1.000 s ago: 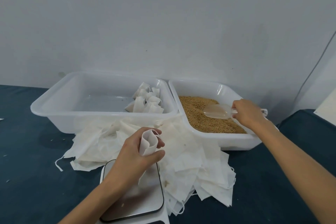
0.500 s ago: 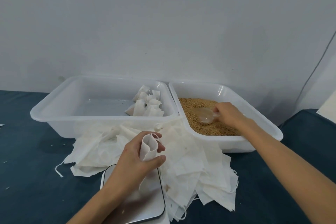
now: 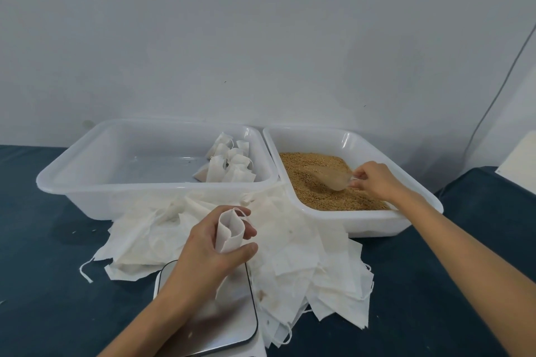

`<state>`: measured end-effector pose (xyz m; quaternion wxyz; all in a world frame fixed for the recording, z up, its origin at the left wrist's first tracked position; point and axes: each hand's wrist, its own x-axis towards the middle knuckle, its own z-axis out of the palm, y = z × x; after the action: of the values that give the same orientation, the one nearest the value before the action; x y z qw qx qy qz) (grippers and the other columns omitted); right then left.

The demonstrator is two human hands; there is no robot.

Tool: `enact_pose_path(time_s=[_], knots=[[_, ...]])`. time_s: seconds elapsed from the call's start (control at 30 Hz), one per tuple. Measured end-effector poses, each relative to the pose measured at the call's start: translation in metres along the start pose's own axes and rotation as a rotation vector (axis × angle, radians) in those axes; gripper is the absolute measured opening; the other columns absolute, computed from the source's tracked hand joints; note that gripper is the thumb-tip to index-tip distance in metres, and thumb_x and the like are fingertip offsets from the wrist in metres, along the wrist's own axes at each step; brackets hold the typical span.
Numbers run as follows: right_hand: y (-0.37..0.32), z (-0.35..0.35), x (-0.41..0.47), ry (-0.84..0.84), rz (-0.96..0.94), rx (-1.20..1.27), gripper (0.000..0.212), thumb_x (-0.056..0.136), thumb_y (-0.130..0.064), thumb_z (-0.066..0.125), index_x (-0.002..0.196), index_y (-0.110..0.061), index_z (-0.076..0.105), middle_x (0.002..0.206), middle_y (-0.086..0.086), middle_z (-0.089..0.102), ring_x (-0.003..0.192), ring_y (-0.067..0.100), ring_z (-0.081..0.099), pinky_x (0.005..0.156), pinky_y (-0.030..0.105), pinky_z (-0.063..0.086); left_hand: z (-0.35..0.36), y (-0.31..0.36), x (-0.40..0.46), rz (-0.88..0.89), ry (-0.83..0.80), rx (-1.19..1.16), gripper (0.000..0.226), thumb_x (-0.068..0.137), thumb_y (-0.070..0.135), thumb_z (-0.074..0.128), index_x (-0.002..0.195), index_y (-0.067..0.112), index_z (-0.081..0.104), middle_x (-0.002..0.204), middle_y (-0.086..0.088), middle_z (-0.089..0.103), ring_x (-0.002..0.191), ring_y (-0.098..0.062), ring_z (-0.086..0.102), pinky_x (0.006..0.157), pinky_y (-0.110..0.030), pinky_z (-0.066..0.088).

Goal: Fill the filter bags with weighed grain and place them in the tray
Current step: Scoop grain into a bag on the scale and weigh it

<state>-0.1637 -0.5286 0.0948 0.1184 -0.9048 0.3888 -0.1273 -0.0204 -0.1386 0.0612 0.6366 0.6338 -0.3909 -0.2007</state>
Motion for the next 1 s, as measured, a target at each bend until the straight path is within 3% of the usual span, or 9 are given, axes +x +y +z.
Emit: enact_pose_path(time_s=[0.2,0.37,0.47,0.53,0.73,0.83,0.9,1.0], knots=[[-0.005,-0.010,-0.022,0.043,-0.080,0.114,0.008,0.090,-0.023,0.076,0.085,-0.021,0.070,0.090,-0.006,0.070,0.091,0.012,0.066,0.085,0.031,0.050,0.002,0.001,0.000,0.007,-0.010,-0.013,0.039,0.069,0.024,0.077,0.106,0.017,0.070,0.100,0.003,0.075,0.096,-0.010,0.069,0.086,-0.026,0.051],[-0.045,-0.022,-0.052,0.037,-0.221,0.308,0.010,0.095,-0.016,0.069,0.104,-0.017,0.072,0.100,-0.009,0.073,0.100,0.003,0.066,0.096,0.029,0.053,0.003,0.001,-0.002,0.011,-0.006,-0.017,0.038,0.068,0.024,0.077,0.105,0.017,0.070,0.100,0.001,0.076,0.094,-0.011,0.070,0.084,-0.024,0.050],[-0.076,-0.031,-0.079,-0.046,-0.364,0.441,0.017,0.097,-0.014,0.066,0.113,-0.019,0.073,0.110,-0.014,0.073,0.109,-0.003,0.065,0.091,0.013,0.049,0.001,0.002,-0.003,0.003,-0.008,-0.031,0.039,0.070,0.023,0.077,0.107,0.015,0.070,0.097,0.000,0.076,0.094,-0.012,0.070,0.086,-0.030,0.052],[-0.093,-0.036,-0.097,-0.105,-0.458,0.427,0.021,0.097,-0.019,0.066,0.117,-0.020,0.072,0.114,-0.017,0.072,0.111,-0.003,0.064,0.091,0.010,0.046,0.000,0.003,-0.004,-0.003,-0.017,-0.028,0.037,0.071,0.024,0.077,0.107,0.015,0.069,0.097,0.000,0.075,0.094,-0.015,0.070,0.088,-0.035,0.054],[-0.126,-0.058,-0.126,-0.047,-0.668,0.235,0.031,0.092,-0.029,0.064,0.122,-0.024,0.071,0.108,-0.018,0.069,0.105,-0.003,0.062,0.092,0.013,0.045,0.001,0.002,-0.004,-0.023,-0.027,-0.045,0.028,0.074,0.019,0.079,0.098,0.012,0.067,0.092,-0.001,0.074,0.085,-0.013,0.068,0.076,-0.020,0.055],[-0.133,-0.066,-0.127,0.005,-0.725,0.057,0.039,0.091,-0.042,0.055,0.124,-0.029,0.070,0.103,-0.024,0.062,0.101,-0.006,0.054,0.103,0.022,0.034,0.000,0.001,-0.004,-0.033,-0.030,-0.062,0.027,0.076,0.017,0.079,0.099,0.011,0.066,0.092,-0.004,0.074,0.084,-0.011,0.068,0.076,-0.022,0.056],[-0.135,-0.067,-0.126,0.020,-0.735,-0.017,0.034,0.093,-0.035,0.060,0.125,-0.031,0.070,0.104,-0.023,0.061,0.103,-0.004,0.054,0.117,0.036,0.025,0.000,0.000,-0.005,-0.053,-0.034,-0.077,0.031,0.078,0.015,0.081,0.104,0.012,0.067,0.092,0.000,0.075,0.084,-0.008,0.070,0.074,-0.021,0.056],[-0.135,-0.068,-0.126,0.078,-0.768,-0.094,0.040,0.091,-0.009,0.067,0.125,-0.030,0.070,0.105,-0.017,0.062,0.103,0.006,0.056,0.121,0.044,0.019,0.001,0.000,-0.005,-0.077,-0.040,-0.097,0.033,0.085,0.002,0.082,0.112,0.012,0.067,0.096,0.005,0.077,0.090,-0.005,0.074,0.074,-0.016,0.054]])
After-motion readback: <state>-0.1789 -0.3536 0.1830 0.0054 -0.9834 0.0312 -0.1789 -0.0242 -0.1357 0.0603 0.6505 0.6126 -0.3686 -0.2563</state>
